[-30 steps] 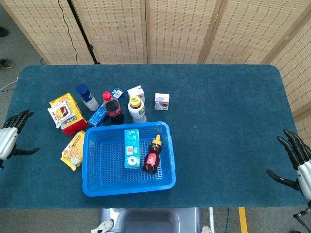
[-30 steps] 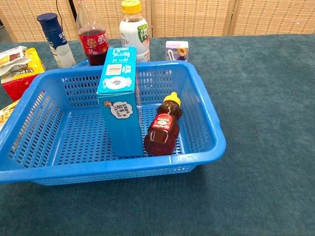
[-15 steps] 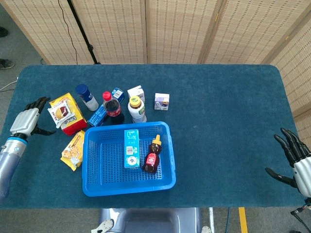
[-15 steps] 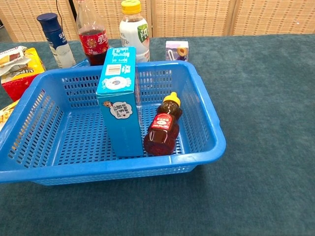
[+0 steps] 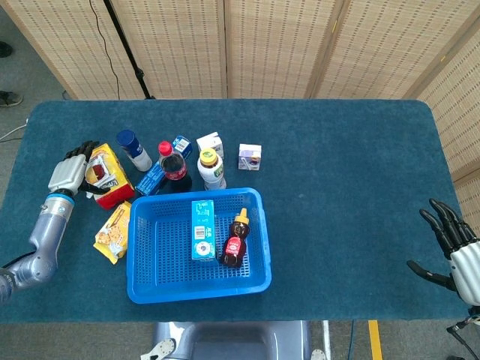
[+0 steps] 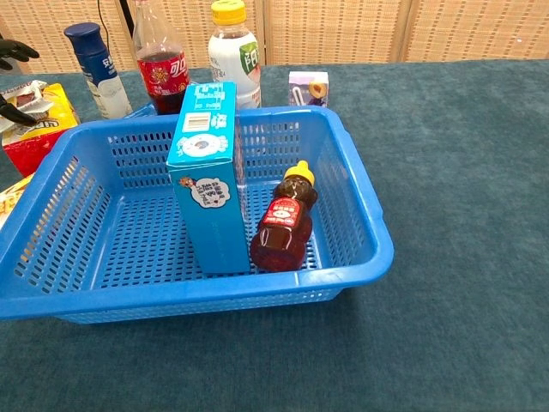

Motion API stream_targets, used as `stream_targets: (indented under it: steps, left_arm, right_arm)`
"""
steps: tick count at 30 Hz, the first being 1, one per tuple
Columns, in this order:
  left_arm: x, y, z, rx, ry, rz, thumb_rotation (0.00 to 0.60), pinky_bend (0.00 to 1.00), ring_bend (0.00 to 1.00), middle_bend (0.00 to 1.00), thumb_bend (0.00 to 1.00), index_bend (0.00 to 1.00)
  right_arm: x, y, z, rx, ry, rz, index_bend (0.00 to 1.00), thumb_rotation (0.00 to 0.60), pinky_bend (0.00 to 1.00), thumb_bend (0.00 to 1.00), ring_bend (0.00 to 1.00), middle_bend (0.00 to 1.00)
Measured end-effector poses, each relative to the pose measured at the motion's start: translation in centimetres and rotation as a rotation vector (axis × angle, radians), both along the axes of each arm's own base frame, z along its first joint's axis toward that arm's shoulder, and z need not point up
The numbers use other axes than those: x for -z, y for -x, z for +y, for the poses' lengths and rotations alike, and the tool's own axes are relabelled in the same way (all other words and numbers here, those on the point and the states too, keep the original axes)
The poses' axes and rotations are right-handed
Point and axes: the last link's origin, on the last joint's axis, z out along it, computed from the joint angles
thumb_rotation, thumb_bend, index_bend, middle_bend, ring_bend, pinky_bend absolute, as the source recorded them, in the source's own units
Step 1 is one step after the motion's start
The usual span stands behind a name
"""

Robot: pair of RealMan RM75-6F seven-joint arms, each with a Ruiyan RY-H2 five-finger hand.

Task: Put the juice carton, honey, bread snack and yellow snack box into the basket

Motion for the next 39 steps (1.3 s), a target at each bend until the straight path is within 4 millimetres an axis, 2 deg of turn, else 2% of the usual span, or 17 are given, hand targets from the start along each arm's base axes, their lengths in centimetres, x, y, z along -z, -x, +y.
stream_targets:
  steps: [2,5,8,13,20,26,33,39]
  left_arm:
    - [0.2,-0.1,0.1,-0.001,-0.016,0.016,0.6,0.3,0.16,0.1,0.13,0.15]
    - [0.4,-0.2,0.3,-0.008,-0.036,0.036,0.6,0.41,0.32,0.28,0.16,0.3]
    - [0.6,-0.3,0.4,-0.008,-0.043,0.061,0.6,0.48,0.39,0.37,0.19,0.4]
    - [0.9,-0.3,0.1,-0.028,-0.04,0.09,0.6,0.52,0.44,0.44,0.21,0.47]
    - [0.5,-0.7,-0.2,-0.027,-0.049,0.07,0.6,0.52,0.44,0.45,0.21,0.47]
    - [-1.4,-1.4,-1.1,0.065,-0.118,0.026,0.6,0.52,0.43,0.44,0.22,0.46]
    - [-3.6,-3.8,-3.1,0.294,-0.145,-0.065,0.6,0.52,0.42,0.43,0.22,0.45]
    - [-3.2,-6.9,-6.1,0.569,-0.089,-0.107,0.6,0.52,0.41,0.42,0.21,0.45]
  right_arm:
    - [0.0,0.0,0.0,0.0,-0.003,-0.002,0.03,0.6,0.21,0.03,0.04,0.0]
    - [0.1,0.0,-0.1,0.0,-0.005,-0.003,0.03,0.6,0.21,0.03,0.04,0.0]
    - [0.1,-0.1,-0.1,-0.002,-0.009,-0.008,0.03,0.6,0.22,0.03,0.04,0.0]
    - [-0.1,-0.1,0.0,-0.003,-0.006,-0.011,0.03,0.6,0.22,0.03,0.05,0.0]
    - [-0.2,-0.2,0.2,-0.012,-0.008,-0.02,0.03,0.6,0.22,0.03,0.05,0.0]
    - [-0.1,-0.3,0.2,-0.013,-0.014,-0.023,0.03,0.6,0.22,0.03,0.05,0.0]
    - [0.1,-0.4,0.2,-0.016,-0.02,-0.019,0.03,0.6,0.22,0.03,0.06,0.0]
    - [0.2,-0.5,0.2,-0.016,-0.024,-0.02,0.03,0.6,0.22,0.03,0.06,0.0]
